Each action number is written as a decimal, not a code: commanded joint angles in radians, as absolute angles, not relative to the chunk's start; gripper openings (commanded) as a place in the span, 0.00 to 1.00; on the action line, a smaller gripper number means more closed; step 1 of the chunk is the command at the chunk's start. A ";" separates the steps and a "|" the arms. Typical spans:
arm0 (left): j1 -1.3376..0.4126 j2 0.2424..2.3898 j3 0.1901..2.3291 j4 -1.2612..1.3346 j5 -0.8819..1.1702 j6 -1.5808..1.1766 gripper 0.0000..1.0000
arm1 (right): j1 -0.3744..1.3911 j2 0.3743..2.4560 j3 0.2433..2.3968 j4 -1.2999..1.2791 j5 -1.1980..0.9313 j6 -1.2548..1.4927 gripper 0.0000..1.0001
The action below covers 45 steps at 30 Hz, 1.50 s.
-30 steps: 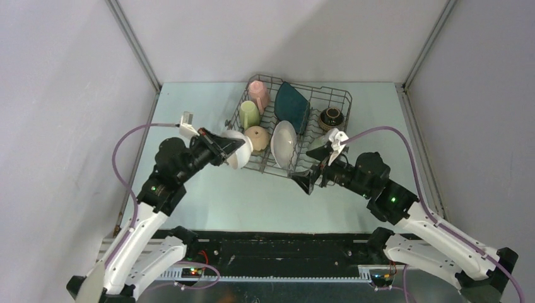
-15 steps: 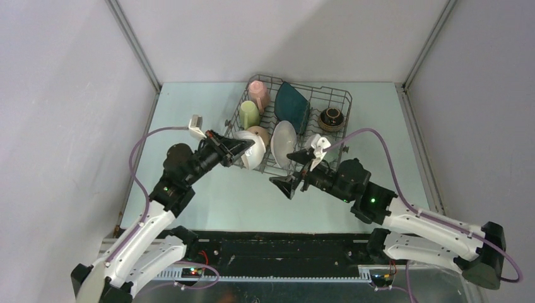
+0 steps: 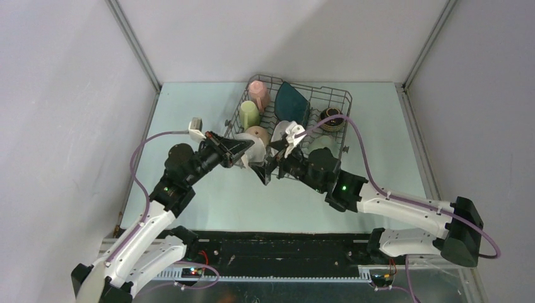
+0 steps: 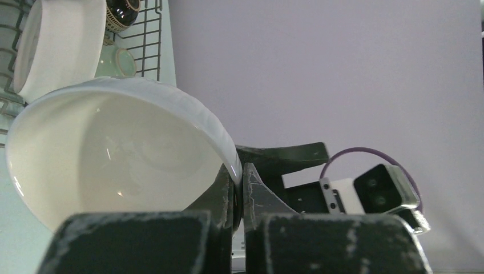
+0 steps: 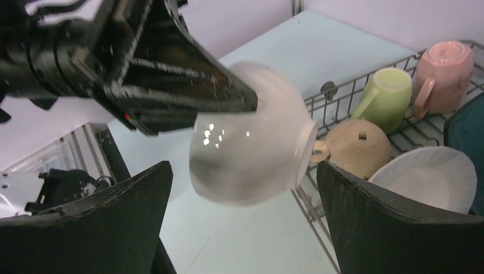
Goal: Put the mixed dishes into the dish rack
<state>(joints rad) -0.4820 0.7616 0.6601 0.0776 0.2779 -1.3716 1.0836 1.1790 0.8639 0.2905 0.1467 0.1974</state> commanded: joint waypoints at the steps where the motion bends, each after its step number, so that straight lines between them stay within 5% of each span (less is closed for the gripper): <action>1: -0.487 0.756 0.686 0.134 0.275 -1.416 0.00 | 1.086 1.223 0.981 0.293 0.130 0.171 1.00; 28: -0.488 0.751 0.683 0.165 0.297 -1.431 0.00 | 1.053 1.297 1.013 0.155 0.086 0.261 0.99; 35: -0.488 0.760 0.677 0.180 0.300 -1.442 0.00 | 1.054 1.300 1.012 0.173 0.084 0.258 0.80; 41: -0.488 0.768 0.667 0.209 0.315 -1.462 0.00 | 1.059 1.309 1.014 0.182 0.085 0.256 0.82; 45: -0.488 0.755 0.657 0.211 0.317 -1.465 0.00 | 1.064 1.311 1.012 0.170 0.074 0.245 0.61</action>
<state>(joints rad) -0.4820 0.7803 0.6525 0.0875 0.2756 -1.4254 1.0565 1.2999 0.9752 0.1356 0.0834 0.2470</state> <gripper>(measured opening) 0.029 0.744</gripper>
